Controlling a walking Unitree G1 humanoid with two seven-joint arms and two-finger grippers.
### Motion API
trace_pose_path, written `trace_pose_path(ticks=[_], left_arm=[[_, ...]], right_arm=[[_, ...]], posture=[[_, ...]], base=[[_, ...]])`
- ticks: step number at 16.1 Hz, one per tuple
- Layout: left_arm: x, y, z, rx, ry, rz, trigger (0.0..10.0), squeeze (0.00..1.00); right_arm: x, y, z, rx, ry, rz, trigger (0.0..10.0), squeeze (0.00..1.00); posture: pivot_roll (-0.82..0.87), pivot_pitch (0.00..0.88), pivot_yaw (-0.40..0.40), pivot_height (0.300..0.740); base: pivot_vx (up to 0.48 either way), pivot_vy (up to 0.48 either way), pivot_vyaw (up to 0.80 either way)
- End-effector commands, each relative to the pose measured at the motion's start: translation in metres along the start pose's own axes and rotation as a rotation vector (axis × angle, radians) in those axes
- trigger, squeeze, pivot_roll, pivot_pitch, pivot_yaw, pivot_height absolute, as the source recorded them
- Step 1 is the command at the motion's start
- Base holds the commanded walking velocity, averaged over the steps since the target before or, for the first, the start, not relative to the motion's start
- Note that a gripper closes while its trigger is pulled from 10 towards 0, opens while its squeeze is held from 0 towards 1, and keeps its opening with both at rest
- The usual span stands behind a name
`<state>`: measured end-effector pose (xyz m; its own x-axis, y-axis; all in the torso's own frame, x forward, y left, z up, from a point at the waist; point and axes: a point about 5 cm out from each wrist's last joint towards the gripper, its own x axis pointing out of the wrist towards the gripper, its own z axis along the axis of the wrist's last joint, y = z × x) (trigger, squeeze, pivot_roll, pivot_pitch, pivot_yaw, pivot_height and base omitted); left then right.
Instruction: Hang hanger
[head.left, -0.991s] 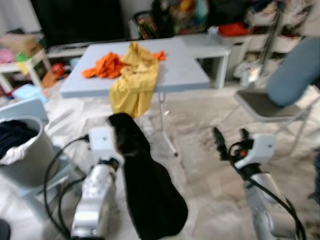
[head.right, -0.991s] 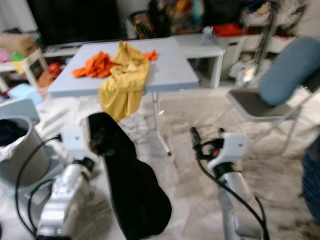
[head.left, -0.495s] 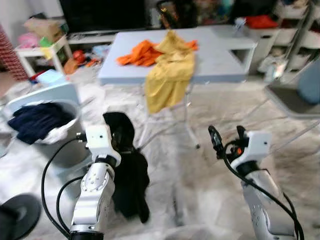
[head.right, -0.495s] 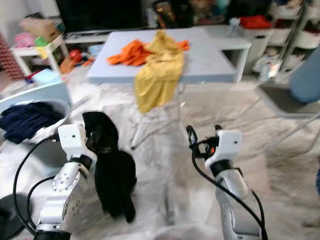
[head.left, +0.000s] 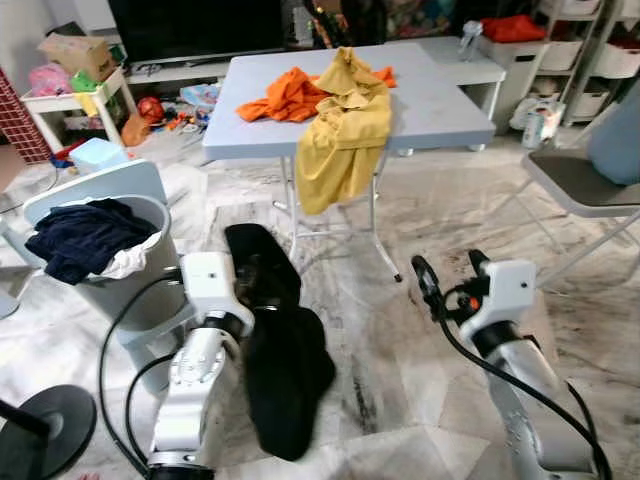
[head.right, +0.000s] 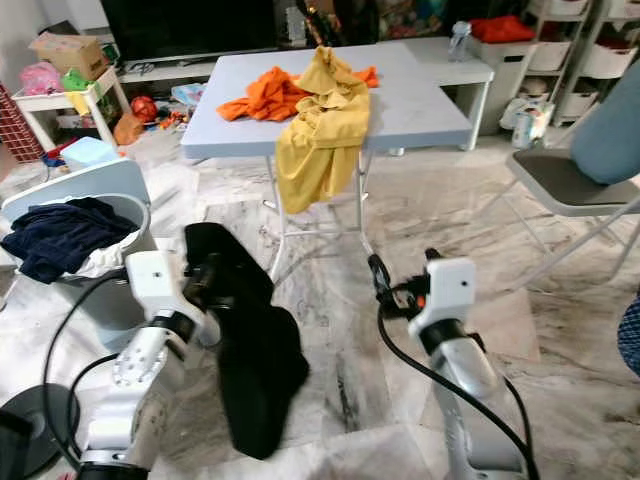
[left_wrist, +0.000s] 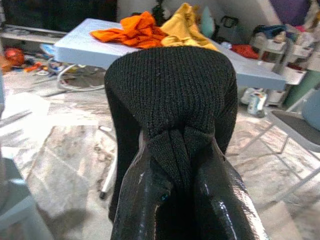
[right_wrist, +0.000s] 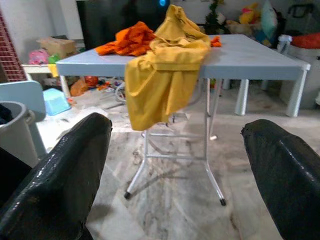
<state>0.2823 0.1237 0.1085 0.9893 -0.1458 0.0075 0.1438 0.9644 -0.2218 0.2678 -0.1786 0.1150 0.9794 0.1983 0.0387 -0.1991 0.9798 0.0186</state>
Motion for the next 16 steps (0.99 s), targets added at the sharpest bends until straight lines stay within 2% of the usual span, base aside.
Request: trace_pose_path(ticks=[1,5,16], left_arm=[[0.0002,0.0011,0.0097,0.002,-0.042,-0.004,10.0,0.0],[0.0008,0.0013,0.0102,-0.005,-0.039,-0.008,10.0,0.0],[-0.0022,0.0044,0.0064,-0.004,-0.02,-0.01,10.0,0.0]], right_arm=[[0.0009,0.0061,0.005,0.002,-0.012,0.024,10.0,0.0],[0.0001,0.0047,0.004,0.031,-0.017,0.006,10.0,0.0],[0.0063,-0.0016,0.0065,0.025,-0.024,-0.046,10.0,0.0]], posture=[[-0.16,0.0,0.052,0.74],[-0.15,0.0,0.058,0.74],[-0.15,0.0,0.051,0.74]], base=[[0.0,0.0,0.0],[0.274,0.0,0.0],[0.351,0.315,0.0]])
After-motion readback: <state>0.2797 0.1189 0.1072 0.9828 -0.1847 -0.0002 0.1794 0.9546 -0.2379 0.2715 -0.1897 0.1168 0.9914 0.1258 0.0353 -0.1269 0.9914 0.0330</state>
